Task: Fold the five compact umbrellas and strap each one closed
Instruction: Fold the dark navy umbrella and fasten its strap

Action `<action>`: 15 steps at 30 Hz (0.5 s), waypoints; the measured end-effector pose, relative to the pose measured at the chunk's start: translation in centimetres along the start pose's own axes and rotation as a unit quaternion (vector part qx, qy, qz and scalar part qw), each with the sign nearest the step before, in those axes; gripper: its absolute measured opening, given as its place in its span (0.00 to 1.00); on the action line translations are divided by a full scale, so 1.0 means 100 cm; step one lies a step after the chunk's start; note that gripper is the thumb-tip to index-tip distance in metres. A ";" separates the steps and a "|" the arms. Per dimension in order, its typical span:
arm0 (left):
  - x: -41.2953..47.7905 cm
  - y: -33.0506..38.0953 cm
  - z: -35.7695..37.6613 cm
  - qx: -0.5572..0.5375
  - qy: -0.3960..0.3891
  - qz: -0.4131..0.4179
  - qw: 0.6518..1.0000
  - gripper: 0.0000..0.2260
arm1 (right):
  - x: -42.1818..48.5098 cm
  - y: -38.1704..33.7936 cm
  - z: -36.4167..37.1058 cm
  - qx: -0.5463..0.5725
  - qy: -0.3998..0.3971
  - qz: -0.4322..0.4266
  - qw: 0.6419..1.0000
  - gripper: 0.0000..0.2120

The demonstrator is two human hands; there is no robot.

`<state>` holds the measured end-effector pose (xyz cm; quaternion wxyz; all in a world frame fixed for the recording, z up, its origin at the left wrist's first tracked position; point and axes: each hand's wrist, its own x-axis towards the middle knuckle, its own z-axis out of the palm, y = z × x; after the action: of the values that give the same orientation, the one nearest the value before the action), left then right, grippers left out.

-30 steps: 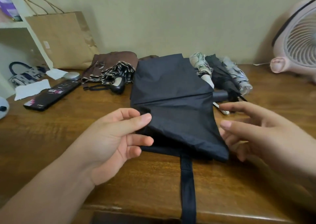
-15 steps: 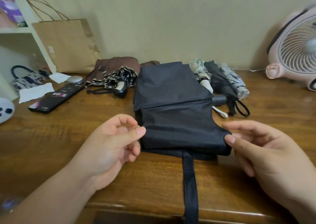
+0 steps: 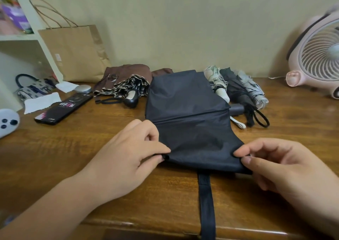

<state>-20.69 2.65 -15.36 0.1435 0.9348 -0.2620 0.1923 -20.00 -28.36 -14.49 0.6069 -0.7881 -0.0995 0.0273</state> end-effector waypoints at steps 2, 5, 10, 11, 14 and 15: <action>-0.003 -0.002 0.001 -0.006 -0.002 0.023 1.000 0.12 | 0.000 -0.002 -0.002 0.004 0.003 -0.002 1.000 0.11; -0.005 0.000 0.002 -0.061 -0.018 0.022 0.998 0.15 | 0.010 -0.009 -0.010 -0.010 -0.036 0.018 0.999 0.12; 0.027 -0.005 0.002 -0.124 -0.001 0.024 0.992 0.14 | 0.064 -0.018 -0.023 -0.420 0.062 -0.190 0.885 0.08; 0.038 -0.009 0.004 -0.074 -0.007 0.018 0.997 0.11 | 0.077 -0.020 -0.019 -0.474 0.057 -0.238 0.846 0.12; 0.068 -0.019 0.012 0.068 -0.147 -0.023 0.987 0.27 | 0.122 -0.024 -0.006 -0.570 -0.046 -0.313 0.759 0.24; 0.076 -0.021 0.014 0.086 -0.195 -0.037 0.976 0.30 | 0.136 -0.024 -0.002 -0.585 -0.077 -0.309 0.746 0.26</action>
<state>-13.09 0.53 -13.67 0.0161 0.9721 -0.2329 0.0226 -7.00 -25.40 -11.02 -0.0080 -0.9100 -0.3806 -0.1644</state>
